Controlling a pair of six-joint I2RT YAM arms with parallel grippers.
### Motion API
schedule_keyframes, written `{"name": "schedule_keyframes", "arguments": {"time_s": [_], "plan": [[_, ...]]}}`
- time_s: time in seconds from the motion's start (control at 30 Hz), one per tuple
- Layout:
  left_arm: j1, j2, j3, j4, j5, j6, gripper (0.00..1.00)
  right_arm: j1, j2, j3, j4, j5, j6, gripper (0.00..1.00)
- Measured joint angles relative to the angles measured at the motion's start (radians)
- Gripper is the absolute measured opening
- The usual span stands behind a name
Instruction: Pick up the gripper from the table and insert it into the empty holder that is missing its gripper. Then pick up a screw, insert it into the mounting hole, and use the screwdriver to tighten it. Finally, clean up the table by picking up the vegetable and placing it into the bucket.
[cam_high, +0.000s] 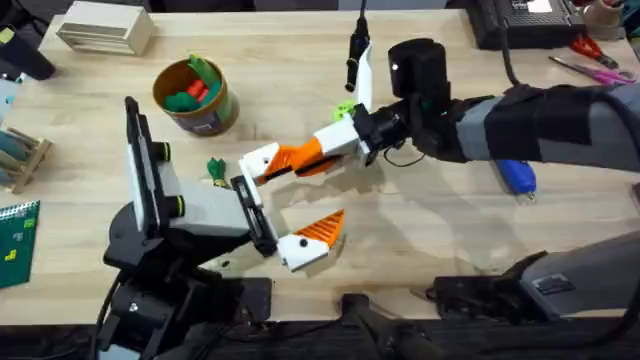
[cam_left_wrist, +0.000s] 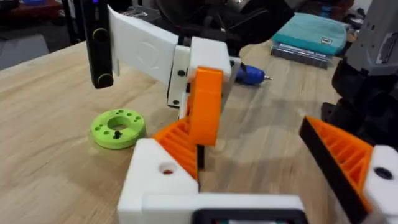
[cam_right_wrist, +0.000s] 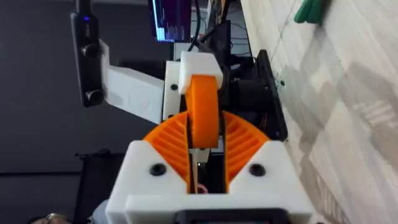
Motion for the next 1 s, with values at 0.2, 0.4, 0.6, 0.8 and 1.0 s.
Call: {"name": "schedule_keyframes", "arguments": {"time_s": [0.2, 0.4, 0.6, 0.8, 1.0], "plan": [[-0.001, 0.0, 0.0, 0.0, 0.004, 0.005, 0.987, 0.009, 0.0, 0.0, -0.001, 0.001, 0.0, 0.404], [-0.001, 0.0, 0.0, 0.0, 0.004, 0.005, 0.987, 0.003, 0.0, 0.0, 0.0, 0.007, -0.001, 0.855], [-0.001, 0.0, 0.0, 0.0, 0.005, 0.005, 0.988, -0.103, 0.0, 0.001, 0.049, 0.108, -0.001, 0.878], [-0.001, 0.0, 0.0, 0.0, 0.005, 0.005, 0.987, -0.207, 0.0, 0.118, 0.025, 0.285, -0.073, 0.882], [-0.001, 0.0, 0.0, 0.0, 0.005, 0.006, 0.987, -0.273, 0.0, 0.365, -0.531, 0.524, -0.339, 0.884]]}}
